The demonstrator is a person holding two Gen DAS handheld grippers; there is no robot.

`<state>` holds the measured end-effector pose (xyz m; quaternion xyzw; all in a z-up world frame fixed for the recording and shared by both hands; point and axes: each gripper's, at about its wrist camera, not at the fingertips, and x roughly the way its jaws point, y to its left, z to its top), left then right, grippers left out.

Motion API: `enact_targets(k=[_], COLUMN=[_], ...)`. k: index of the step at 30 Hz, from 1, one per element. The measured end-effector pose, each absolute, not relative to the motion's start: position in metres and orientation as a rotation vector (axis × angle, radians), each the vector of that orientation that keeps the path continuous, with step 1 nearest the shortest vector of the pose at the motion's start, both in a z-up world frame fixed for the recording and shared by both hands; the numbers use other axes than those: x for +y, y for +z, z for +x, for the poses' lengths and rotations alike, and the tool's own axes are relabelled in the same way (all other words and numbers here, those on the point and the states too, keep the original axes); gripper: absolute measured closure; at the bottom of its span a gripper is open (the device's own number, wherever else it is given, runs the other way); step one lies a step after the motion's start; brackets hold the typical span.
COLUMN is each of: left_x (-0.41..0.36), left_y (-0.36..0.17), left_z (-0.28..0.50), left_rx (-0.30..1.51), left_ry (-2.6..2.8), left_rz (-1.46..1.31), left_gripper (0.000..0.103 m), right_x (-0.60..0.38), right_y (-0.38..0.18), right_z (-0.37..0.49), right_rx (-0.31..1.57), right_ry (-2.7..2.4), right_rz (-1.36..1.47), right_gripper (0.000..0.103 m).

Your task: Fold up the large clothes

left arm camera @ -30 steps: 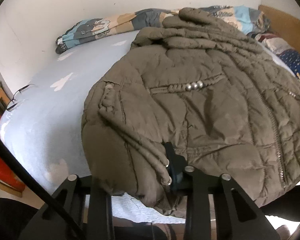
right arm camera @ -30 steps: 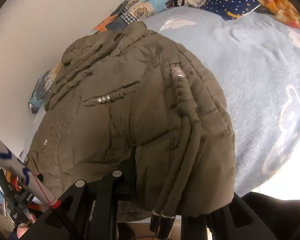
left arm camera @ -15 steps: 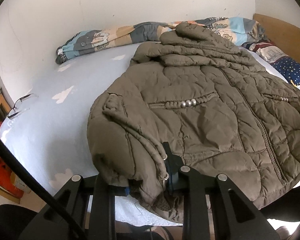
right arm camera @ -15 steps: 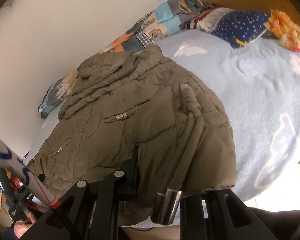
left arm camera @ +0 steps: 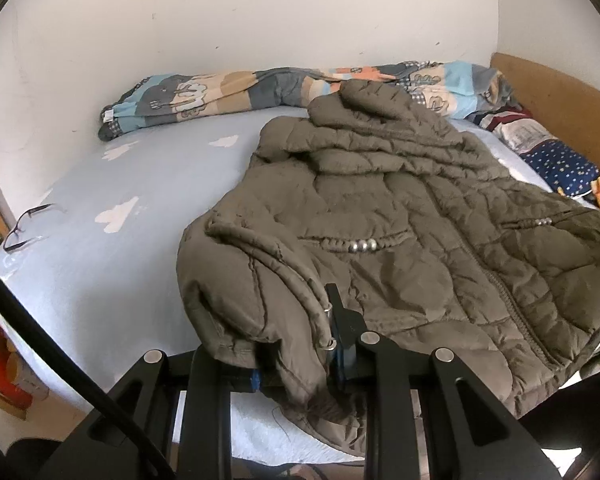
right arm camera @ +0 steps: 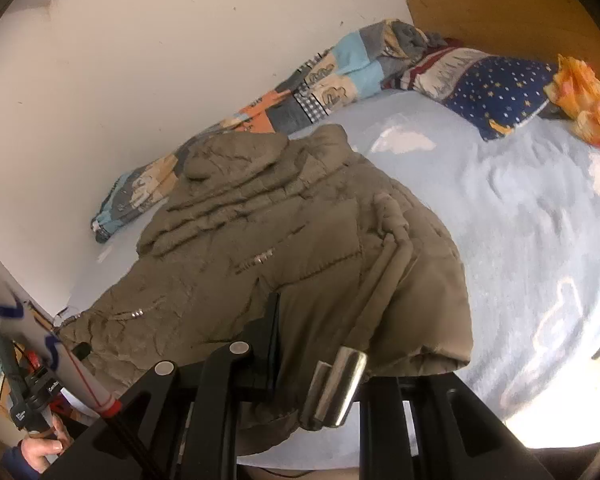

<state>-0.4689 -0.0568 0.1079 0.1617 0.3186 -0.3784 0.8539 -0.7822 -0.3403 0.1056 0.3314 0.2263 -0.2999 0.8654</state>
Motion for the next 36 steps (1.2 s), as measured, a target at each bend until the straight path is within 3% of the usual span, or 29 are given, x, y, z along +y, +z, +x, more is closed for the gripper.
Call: enact_targets(k=[22, 36], left_x=[-0.115, -0.209], left_y=[0.215, 0.232], left_z=[-0.405, -0.308], left_rx=[0.616, 0.631], left_ry=[-0.877, -0.837], left_rz=[0.226, 0.144], left_gripper=[0.078, 0.077], right_x=[-0.395, -0.479], right_y=[0.2, 0.23], right_z=[-0.737, -0.648], right_rx=[0.351, 0.339], right_ry=[-0.594, -0.585], right_rz=[0.584, 0.683], right_gripper=[0.086, 0.085])
